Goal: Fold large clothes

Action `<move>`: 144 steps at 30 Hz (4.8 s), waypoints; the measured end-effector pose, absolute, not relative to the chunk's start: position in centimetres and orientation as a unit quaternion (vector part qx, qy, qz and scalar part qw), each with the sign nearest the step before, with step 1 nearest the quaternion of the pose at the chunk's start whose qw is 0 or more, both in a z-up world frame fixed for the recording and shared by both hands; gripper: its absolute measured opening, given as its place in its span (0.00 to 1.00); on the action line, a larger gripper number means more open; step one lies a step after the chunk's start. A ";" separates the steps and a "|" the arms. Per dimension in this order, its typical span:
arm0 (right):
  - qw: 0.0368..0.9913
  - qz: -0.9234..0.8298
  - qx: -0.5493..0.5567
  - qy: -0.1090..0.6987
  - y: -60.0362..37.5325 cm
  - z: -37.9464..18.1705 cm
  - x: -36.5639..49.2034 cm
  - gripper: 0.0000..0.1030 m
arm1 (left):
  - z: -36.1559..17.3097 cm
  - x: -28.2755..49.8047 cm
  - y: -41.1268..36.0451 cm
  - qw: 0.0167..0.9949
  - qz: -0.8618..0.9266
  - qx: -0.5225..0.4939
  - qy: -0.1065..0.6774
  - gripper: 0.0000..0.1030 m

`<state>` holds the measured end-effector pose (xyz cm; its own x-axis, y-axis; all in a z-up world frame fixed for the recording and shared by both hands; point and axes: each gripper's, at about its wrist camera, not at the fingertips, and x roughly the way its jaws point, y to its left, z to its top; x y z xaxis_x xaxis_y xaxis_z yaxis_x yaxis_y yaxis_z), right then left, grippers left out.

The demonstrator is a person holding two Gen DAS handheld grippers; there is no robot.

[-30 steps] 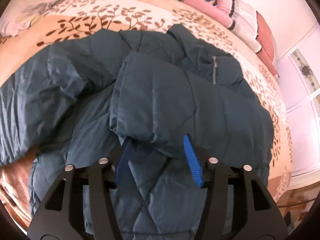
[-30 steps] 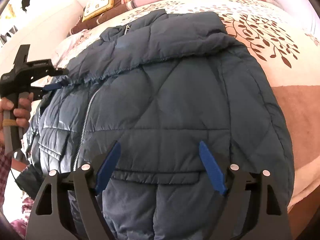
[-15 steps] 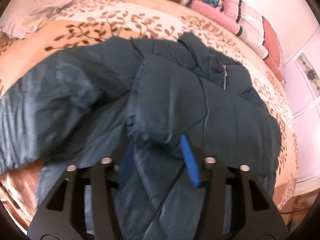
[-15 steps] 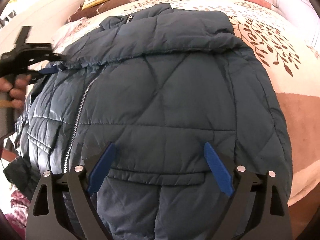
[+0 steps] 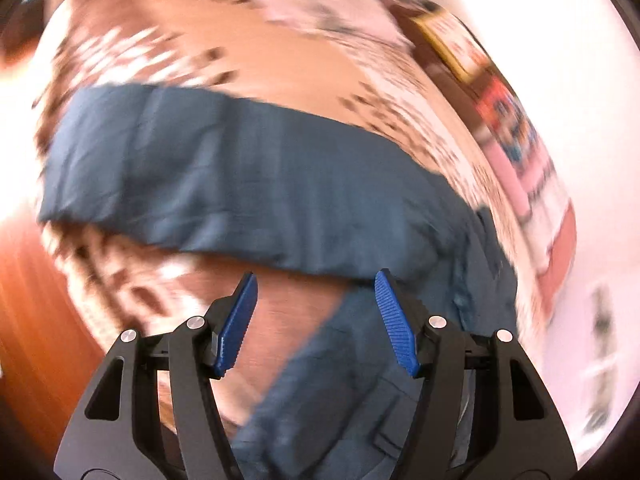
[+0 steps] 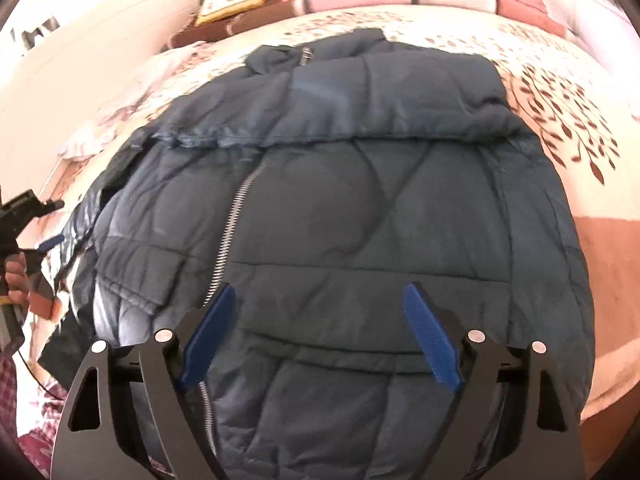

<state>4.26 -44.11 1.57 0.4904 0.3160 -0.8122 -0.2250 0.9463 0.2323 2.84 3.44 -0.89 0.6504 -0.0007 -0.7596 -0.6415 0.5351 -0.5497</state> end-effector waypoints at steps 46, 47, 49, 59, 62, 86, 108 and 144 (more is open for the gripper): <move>0.891 0.088 0.141 0.422 -52.3 5.1 4.7 0.70 | 12.9 13.8 -23.4 0.959 -0.117 -0.009 0.258 0.04; 0.890 0.084 0.149 0.423 -53.0 4.9 4.6 0.70 | 11.2 14.7 -25.2 0.951 -0.125 0.006 0.281 0.05; 0.888 0.077 0.158 0.426 -53.9 4.7 4.4 0.70 | 7.8 16.5 -27.5 0.935 -0.129 0.028 0.330 0.05; 0.881 0.076 0.156 0.441 -54.1 3.7 4.9 0.70 | 2.4 14.8 -27.9 0.882 -0.180 0.040 0.434 0.59; 0.878 0.095 0.150 0.444 -52.7 3.8 5.3 0.71 | 3.1 13.0 -26.7 0.890 -0.180 0.029 0.419 0.59; 0.822 0.123 0.235 0.504 -48.3 1.0 11.7 0.10 | 1.3 8.0 -12.3 0.907 0.026 -0.060 0.416 0.59; 0.828 0.148 0.175 0.511 -51.2 3.5 5.3 0.55 | 1.9 3.5 -9.9 0.882 0.048 -0.055 0.466 0.60; 0.803 0.089 0.157 0.567 -59.9 2.3 -8.2 0.70 | -2.3 -6.0 -6.3 0.797 0.025 -0.160 0.581 0.62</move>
<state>-8.16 -59.95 2.28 0.3401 0.3207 -0.8840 0.0346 0.9352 0.3525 -5.95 -6.34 -2.34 0.3227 -0.1460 -0.9352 -0.2254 0.9477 -0.2258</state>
